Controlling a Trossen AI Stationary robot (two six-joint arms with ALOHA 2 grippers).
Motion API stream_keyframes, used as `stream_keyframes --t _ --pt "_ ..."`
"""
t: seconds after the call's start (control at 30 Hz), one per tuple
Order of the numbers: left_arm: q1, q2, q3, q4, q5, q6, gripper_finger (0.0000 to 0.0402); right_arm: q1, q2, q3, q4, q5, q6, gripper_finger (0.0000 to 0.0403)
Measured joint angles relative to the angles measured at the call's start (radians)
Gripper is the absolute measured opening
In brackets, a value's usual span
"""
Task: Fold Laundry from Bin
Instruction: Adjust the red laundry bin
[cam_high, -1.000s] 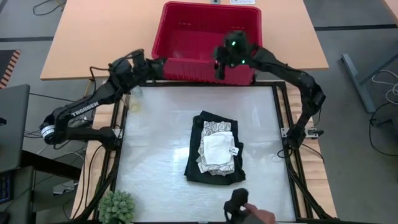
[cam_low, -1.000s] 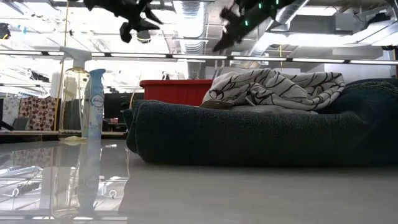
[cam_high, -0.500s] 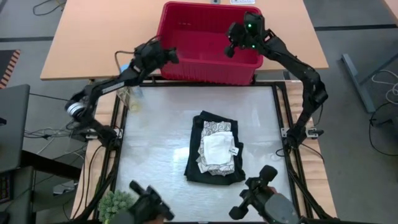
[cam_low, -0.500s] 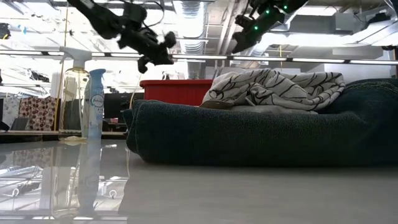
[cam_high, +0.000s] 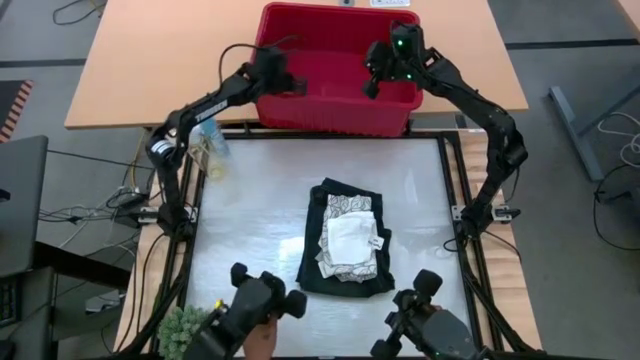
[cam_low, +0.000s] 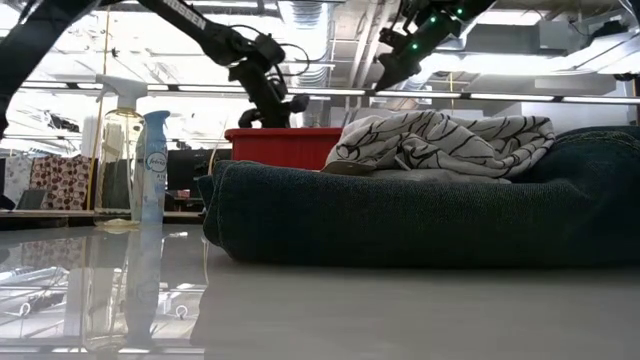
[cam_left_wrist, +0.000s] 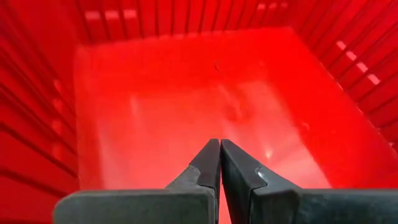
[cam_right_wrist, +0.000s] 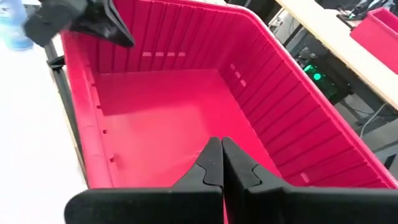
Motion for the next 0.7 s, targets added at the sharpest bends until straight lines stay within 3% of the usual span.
stream_keyframes --t 0.17,0.4,0.7 --pt "0.003 0.029 0.030 -0.095 0.093 -0.059 0.0000 0.013 0.000 0.000 -0.020 -0.003 -0.021 0.0016" --pt "-0.027 0.016 0.032 -0.200 0.113 -0.066 0.0000 0.020 0.000 0.000 -0.034 -0.002 -0.044 0.0016" --pt "-0.050 -0.023 0.031 -0.323 0.044 -0.018 0.0000 0.017 0.000 0.000 -0.039 -0.002 -0.071 0.0017"
